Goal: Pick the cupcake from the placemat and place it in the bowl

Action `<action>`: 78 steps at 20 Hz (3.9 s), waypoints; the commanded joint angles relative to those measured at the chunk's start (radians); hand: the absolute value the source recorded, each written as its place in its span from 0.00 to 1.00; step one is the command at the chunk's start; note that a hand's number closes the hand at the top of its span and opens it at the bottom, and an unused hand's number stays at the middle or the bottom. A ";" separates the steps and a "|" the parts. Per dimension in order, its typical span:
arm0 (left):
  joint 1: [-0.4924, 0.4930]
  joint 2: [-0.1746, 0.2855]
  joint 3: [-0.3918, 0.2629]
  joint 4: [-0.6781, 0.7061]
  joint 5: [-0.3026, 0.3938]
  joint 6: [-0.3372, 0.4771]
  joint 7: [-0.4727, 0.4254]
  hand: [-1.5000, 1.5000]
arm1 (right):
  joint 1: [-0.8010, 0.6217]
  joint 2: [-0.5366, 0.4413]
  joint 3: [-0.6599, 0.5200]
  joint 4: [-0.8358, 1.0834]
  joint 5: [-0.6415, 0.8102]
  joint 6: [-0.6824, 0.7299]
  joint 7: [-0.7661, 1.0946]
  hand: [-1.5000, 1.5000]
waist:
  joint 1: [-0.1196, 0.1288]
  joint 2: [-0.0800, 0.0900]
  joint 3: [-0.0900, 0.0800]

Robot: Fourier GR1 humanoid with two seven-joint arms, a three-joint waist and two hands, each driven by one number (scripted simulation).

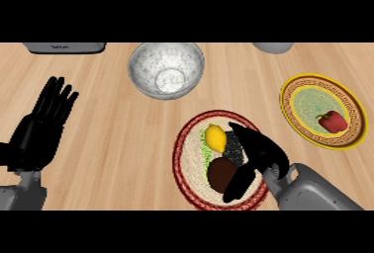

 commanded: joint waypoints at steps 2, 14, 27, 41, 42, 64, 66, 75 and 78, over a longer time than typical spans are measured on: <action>-0.056 -0.027 0.008 0.050 -0.019 0.000 0.009 0.50 | 0.011 0.064 0.013 0.046 0.098 -0.012 0.124 0.00 | 0.002 0.004 0.000; -0.013 -0.022 0.064 -0.001 -0.022 -0.056 0.041 0.50 | 0.091 0.181 -0.009 0.141 0.211 0.022 0.058 0.00 | 0.006 0.003 0.001; -0.021 -0.057 0.064 -0.029 -0.063 -0.053 0.056 0.50 | 0.085 0.182 0.013 0.351 0.293 0.144 -0.175 1.00 | 0.012 0.004 0.001; -0.091 -0.098 0.023 -0.001 -0.091 -0.071 0.079 0.50 | -0.342 0.429 0.170 0.452 0.397 0.127 -0.257 1.00 | 0.106 0.019 0.001; -0.091 -0.084 0.040 0.026 -0.060 -0.119 0.062 0.50 | -0.362 0.430 0.216 0.480 0.398 0.083 -0.238 1.00 | 0.124 0.024 0.000; -0.036 -0.118 0.035 -0.002 -0.125 -0.062 0.054 0.50 | -0.951 0.433 0.113 0.701 0.483 -0.186 0.073 1.00 | 0.037 0.002 0.000; -0.076 -0.073 0.094 0.035 -0.087 -0.093 0.068 0.50 | -0.970 0.433 0.066 0.719 0.477 -0.185 0.059 1.00 | 0.029 0.004 0.000; -0.050 -0.102 0.080 0.000 -0.105 -0.082 0.057 0.50 | -0.896 0.369 -0.080 0.975 0.577 -0.397 -0.237 1.00 | 0.032 0.014 0.001; -0.055 -0.103 0.083 -0.014 -0.096 -0.084 0.077 0.50 | -0.973 0.399 -0.159 1.079 0.570 -0.439 -0.279 1.00 | 0.046 0.015 0.000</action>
